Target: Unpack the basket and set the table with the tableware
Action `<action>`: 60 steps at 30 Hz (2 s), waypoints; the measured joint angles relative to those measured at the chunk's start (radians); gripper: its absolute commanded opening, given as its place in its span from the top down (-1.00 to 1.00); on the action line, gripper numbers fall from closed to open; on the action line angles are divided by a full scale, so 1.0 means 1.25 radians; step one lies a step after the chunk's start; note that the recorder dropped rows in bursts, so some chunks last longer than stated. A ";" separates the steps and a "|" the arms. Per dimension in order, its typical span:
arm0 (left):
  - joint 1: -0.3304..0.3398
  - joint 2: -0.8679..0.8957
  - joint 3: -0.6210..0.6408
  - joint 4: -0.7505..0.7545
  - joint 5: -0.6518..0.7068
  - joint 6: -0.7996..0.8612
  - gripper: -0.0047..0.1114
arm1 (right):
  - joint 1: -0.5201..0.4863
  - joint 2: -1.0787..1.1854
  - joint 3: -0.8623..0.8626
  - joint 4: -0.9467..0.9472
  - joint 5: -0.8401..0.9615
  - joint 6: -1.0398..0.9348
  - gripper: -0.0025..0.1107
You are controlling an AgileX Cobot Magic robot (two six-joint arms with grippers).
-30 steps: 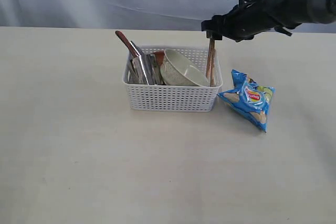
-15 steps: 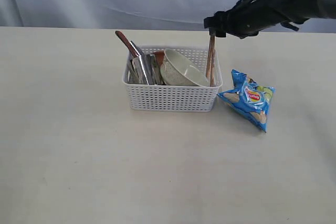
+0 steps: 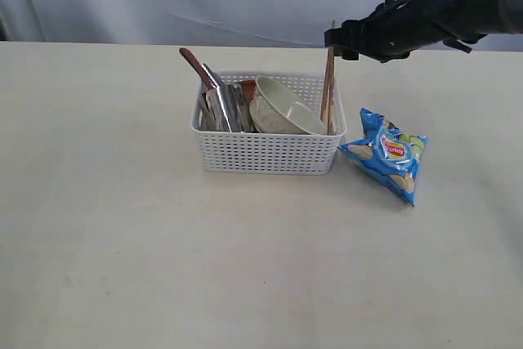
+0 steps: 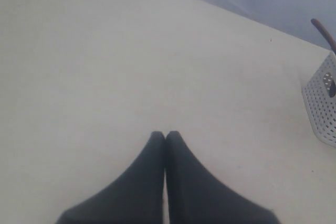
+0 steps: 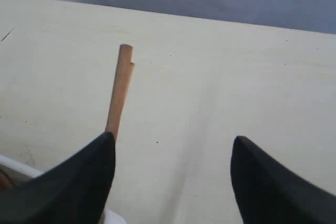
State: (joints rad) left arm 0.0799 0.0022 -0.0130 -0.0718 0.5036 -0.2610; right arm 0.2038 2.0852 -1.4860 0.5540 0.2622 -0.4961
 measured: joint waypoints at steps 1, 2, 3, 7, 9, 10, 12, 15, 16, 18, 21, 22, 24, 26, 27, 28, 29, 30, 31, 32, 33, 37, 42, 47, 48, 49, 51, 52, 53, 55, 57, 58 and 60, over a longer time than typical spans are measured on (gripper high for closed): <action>0.000 0.000 0.000 0.000 0.000 0.000 0.92 | 0.000 0.000 0.000 0.000 0.000 0.000 -0.10; 0.000 0.000 0.000 0.000 0.000 0.000 0.92 | 0.000 0.000 0.000 0.000 0.000 0.000 -0.10; 0.000 0.000 0.000 0.000 0.000 0.000 0.92 | 0.000 0.000 0.000 0.000 0.000 0.000 -0.10; 0.000 0.000 0.000 0.000 0.000 0.000 0.92 | 0.000 0.000 0.000 0.000 0.006 0.000 -0.10; 0.000 0.000 0.000 0.000 0.000 0.000 0.92 | 0.000 0.000 0.000 0.000 0.019 0.000 -0.10; 0.000 0.000 0.000 0.000 0.000 0.000 0.92 | 0.000 0.000 0.000 0.000 0.025 0.000 -0.10; 0.000 0.000 0.000 0.000 0.000 0.000 0.92 | 0.000 0.000 0.000 0.000 0.031 0.000 -0.10; 0.000 0.000 0.000 0.000 0.000 0.000 0.92 | 0.000 0.000 0.000 0.000 0.036 0.000 -0.10; 0.000 0.000 0.000 0.000 0.000 0.000 0.92 | 0.000 0.000 0.000 0.000 0.038 0.000 -0.10; 0.000 0.000 0.000 0.000 0.000 0.000 0.92 | 0.000 0.000 0.000 0.000 0.040 0.000 -0.10; 0.000 0.000 0.000 0.000 0.000 0.000 0.92 | 0.000 0.000 0.000 0.000 0.036 0.000 -0.10; 0.000 0.000 0.000 0.000 0.000 0.000 0.92 | 0.000 0.002 0.000 0.000 0.032 0.000 -0.10; 0.000 0.000 0.000 0.000 0.000 0.000 0.92 | 0.000 0.009 0.000 0.000 0.024 0.000 -0.10; 0.000 0.000 0.000 0.000 0.000 0.000 0.92 | 0.000 0.020 0.000 0.000 0.021 0.000 -0.10; 0.000 0.000 0.000 0.000 0.000 0.000 0.92 | 0.000 0.025 0.000 0.000 0.020 0.000 -0.10; 0.000 0.000 0.000 0.000 0.000 0.000 0.92 | 0.000 0.030 0.000 0.000 0.020 0.002 -0.10; 0.000 0.000 0.000 0.000 0.000 0.000 0.92 | 0.000 0.032 0.000 0.000 0.019 0.002 -0.10; 0.000 0.000 0.000 0.000 0.000 0.000 0.92 | 0.000 0.032 0.000 0.000 0.018 0.002 -0.10; 0.000 0.000 0.000 0.000 0.000 0.000 0.92 | 0.000 0.032 0.000 0.000 0.016 0.002 -0.10; 0.000 0.000 0.000 0.000 0.000 0.000 0.92 | 0.000 0.032 0.000 0.000 0.012 0.003 -0.10; 0.000 0.000 0.000 0.000 0.000 0.000 0.92 | 0.000 0.032 0.000 0.000 0.010 0.003 -0.10; 0.000 0.000 0.000 0.000 0.000 0.000 0.92 | 0.000 0.003 0.003 0.000 -0.001 0.005 -0.10; 0.000 0.000 0.000 0.000 0.000 0.000 0.92 | 0.000 -0.038 0.004 0.000 -0.004 0.006 -0.10; 0.000 0.000 0.000 0.000 0.000 0.000 0.92 | 0.023 -0.021 0.004 0.000 0.010 0.006 -0.10; 0.000 0.000 0.000 0.000 0.000 0.000 0.92 | 0.032 -0.012 0.004 0.000 0.006 0.006 -0.10; 0.000 0.000 0.000 0.000 0.000 0.000 0.92 | 0.038 -0.004 0.004 0.000 0.001 0.006 -0.10; 0.000 0.000 0.000 0.000 0.000 0.000 0.92 | 0.051 0.010 0.004 0.000 -0.009 0.004 -0.05; 0.000 0.000 0.000 0.000 0.000 0.000 0.92 | 0.053 0.015 0.004 0.000 -0.017 0.004 0.01; 0.000 0.000 0.000 0.000 0.000 0.000 0.92 | 0.055 0.019 0.004 0.000 -0.022 0.004 0.07; 0.000 0.000 0.000 0.000 0.000 0.000 0.92 | 0.055 0.019 0.004 0.000 -0.032 0.004 0.15; 0.000 0.000 0.000 0.000 0.000 0.000 0.92 | 0.055 0.019 0.004 0.000 -0.047 0.004 0.13; 0.000 0.000 0.000 0.000 0.000 0.000 0.92 | 0.055 0.019 0.004 0.000 -0.051 0.004 0.08; 0.000 0.000 0.000 0.000 0.000 0.000 0.92 | 0.055 0.015 0.004 0.000 -0.057 0.004 0.01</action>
State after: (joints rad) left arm 0.0799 0.0022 -0.0130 -0.0718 0.5036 -0.2610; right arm 0.2722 2.1045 -1.4814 0.5540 0.1913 -0.4907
